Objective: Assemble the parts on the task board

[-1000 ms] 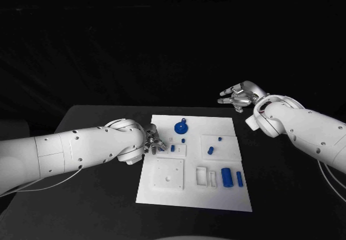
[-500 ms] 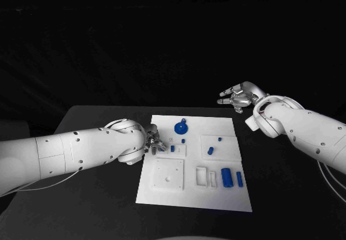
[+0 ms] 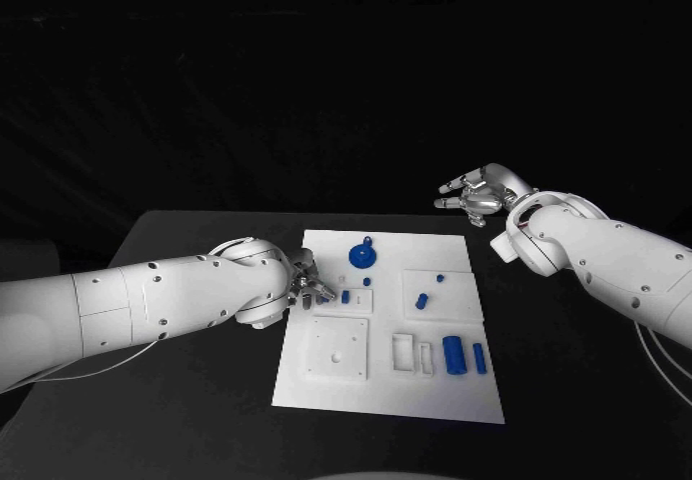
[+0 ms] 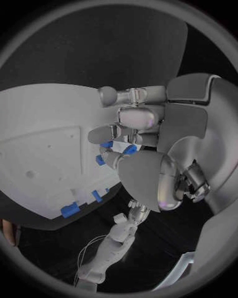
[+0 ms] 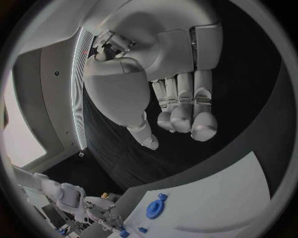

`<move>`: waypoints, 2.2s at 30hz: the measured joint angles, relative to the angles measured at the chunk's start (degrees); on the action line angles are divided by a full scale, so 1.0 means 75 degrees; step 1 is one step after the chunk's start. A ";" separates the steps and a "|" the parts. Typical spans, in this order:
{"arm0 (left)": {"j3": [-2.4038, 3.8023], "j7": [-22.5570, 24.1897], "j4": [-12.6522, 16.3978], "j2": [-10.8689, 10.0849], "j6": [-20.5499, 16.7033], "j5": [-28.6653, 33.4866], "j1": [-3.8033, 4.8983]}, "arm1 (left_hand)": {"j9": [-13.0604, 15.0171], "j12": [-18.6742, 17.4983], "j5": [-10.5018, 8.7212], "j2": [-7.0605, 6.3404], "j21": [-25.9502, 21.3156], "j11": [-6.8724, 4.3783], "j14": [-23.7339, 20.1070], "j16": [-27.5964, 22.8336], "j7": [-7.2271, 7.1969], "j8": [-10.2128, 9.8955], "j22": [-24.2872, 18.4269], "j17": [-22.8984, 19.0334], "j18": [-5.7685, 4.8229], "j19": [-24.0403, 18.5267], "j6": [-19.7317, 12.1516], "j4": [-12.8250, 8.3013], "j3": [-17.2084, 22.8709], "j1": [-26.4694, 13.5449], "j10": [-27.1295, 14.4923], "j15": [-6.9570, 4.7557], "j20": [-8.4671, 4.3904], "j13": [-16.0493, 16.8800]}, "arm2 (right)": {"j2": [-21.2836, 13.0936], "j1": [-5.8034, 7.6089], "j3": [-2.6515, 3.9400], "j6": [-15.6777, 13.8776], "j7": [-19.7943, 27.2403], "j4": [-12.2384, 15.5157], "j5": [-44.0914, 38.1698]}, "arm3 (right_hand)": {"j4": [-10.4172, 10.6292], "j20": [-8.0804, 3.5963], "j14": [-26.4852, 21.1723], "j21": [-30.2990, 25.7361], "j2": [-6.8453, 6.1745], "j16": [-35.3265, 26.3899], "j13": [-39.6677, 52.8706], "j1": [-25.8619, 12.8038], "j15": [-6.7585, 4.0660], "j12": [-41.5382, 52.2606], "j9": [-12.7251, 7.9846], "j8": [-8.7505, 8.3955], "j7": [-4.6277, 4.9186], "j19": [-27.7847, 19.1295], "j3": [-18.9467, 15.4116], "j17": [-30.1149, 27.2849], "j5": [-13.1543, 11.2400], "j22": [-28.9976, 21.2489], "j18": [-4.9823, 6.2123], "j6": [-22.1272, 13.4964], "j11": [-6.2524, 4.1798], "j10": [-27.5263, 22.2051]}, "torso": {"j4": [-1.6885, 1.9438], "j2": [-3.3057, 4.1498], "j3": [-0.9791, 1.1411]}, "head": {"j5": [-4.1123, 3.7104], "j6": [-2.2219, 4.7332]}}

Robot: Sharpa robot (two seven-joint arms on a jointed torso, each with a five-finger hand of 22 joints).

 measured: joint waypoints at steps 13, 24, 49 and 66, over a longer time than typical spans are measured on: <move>-0.0003 -0.0022 -0.0069 0.0021 0.0117 0.0084 -0.0018 | -0.0006 0.0000 -0.0333 -0.0196 -0.0059 -0.0052 0.0030 0.0000 -0.0246 0.0040 -0.0001 -0.0017 0.0000 0.0000 0.0106 0.0547 -0.0358 0.0220 -0.0052 -0.0030 0.0000 0.0000 | 0.0000 -0.0018 0.0000 0.0033 -0.0004 -0.0005 0.0000 | 0.0000 0.0000 0.0000 0.0000 0.0000 0.0000 0.0000 0.0000 0.0000 0.0000 0.0000 0.0000 0.0000 0.0000 0.0000 0.0000 0.0000 0.0000 0.0000 0.0000 0.0000 0.0000 | 0.0000 -0.0001 -0.0001 | -0.0004 -0.0021; -0.0014 -0.0042 -0.0149 0.0042 0.0120 0.0103 -0.0029 | 0.0085 0.0000 -0.1721 -0.0214 -0.0059 -0.0052 0.0030 0.0000 -0.0243 0.0039 -0.0002 -0.0027 -0.0001 0.0000 0.0163 0.0910 -0.0679 0.0251 -0.0052 -0.0029 0.0000 0.0000 | -0.0004 -0.0034 0.0000 0.0051 -0.0007 -0.0005 0.0000 | 0.0000 0.0000 0.0000 0.0000 0.0000 0.0000 -0.0001 0.0000 0.0000 0.0000 0.0000 0.0000 0.0000 0.0000 0.0000 0.0000 0.0000 0.0000 0.0000 0.0000 0.0000 0.0000 | -0.0001 -0.0002 -0.0003 | -0.0004 -0.0015; -0.0016 -0.0048 0.0305 -0.0474 0.0112 0.0025 -0.0036 | -0.0269 -0.0331 -0.3401 -0.1883 -0.0834 -0.0052 -0.0049 -0.0465 -0.0087 0.0017 -0.0005 -0.0508 -0.0087 -0.0168 0.0033 0.2504 -0.0377 0.0530 -0.0051 -0.0063 -0.0199 -0.0111 | -0.0061 -0.0118 0.0000 0.0058 -0.0009 0.0000 -0.0001 | 0.0000 0.0000 0.0000 -0.0043 0.0000 0.0000 -0.0001 0.0000 0.0000 0.0000 0.0000 0.0000 0.0000 0.0000 0.0000 0.0000 0.0000 0.0000 0.0000 0.0000 0.0000 0.0000 | 0.0001 -0.0009 -0.0007 | -0.0052 0.0014; 0.0068 0.1957 0.1375 -0.1451 -0.0471 0.0401 0.0422 | -0.5873 -0.4140 -0.2109 -0.0633 -0.3428 0.0769 -0.1836 -0.3960 0.0807 -0.0034 -0.1229 -0.3769 -0.0285 -0.1211 -0.1562 0.0020 0.0167 0.2606 -0.1279 0.0576 0.0235 -0.1737 | -0.0096 -0.0149 0.0000 0.0058 -0.0004 -0.0063 -0.0001 | -0.0024 0.0000 -0.0007 -0.0268 0.0000 -0.0127 -0.0120 0.0000 -0.0007 -0.0134 0.0000 0.0000 -0.0010 0.0000 0.0024 -0.0069 0.0000 0.0000 -0.0006 0.0080 -0.0018 -0.0018 | 0.0006 -0.0010 -0.0007 | -0.0141 0.0088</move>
